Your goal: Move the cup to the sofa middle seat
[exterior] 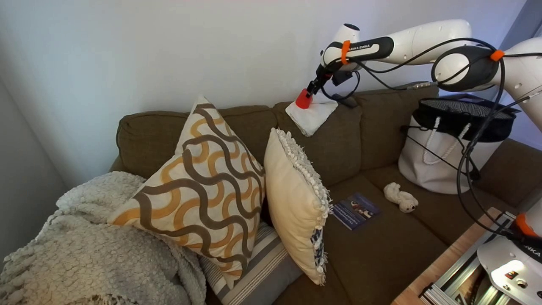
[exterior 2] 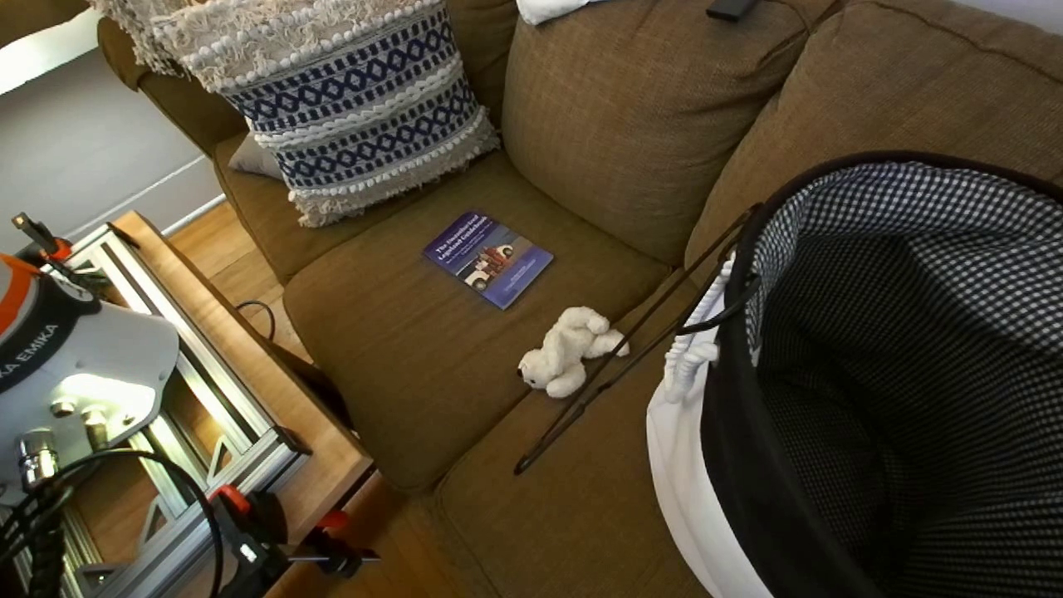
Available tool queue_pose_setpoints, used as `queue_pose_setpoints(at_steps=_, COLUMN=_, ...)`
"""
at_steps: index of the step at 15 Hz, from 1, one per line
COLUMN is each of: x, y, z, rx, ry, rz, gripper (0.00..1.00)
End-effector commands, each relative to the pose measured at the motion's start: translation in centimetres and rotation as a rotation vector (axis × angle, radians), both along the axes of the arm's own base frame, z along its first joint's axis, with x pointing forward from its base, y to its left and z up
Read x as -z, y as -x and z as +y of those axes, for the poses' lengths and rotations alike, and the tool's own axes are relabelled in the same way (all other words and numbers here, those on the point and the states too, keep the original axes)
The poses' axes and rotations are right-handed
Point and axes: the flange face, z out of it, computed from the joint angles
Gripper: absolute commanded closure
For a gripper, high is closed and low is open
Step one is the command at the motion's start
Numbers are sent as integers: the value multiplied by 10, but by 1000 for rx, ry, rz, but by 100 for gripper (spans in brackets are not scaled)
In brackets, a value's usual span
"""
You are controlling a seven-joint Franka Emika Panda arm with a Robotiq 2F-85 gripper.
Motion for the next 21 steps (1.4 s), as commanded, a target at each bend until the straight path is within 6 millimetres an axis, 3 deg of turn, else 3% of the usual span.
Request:
queue_pose_setpoints(at_steps=1, x=11, y=-8, z=-3, rx=-44, ry=-10, rz=10, gripper=65)
queue_pose_setpoints(at_steps=4, x=14, y=-9, z=-3, rx=-54, ry=-3, rz=24, gripper=89)
queue_pose_setpoints(at_steps=5, x=15, y=-9, z=-3, rx=-60, ry=1, rz=32, gripper=45)
queue_pose_setpoints(at_steps=7, x=14, y=-9, z=-1, rx=-60, ry=4, rz=36, gripper=50)
queue_pose_setpoints(at_steps=14, x=7, y=-15, z=15, rx=-82, ry=1, rz=-24, gripper=1)
queue_pose_setpoints(at_steps=21, x=4, y=-20, z=20, rx=-57, ry=44, rz=-68, gripper=0)
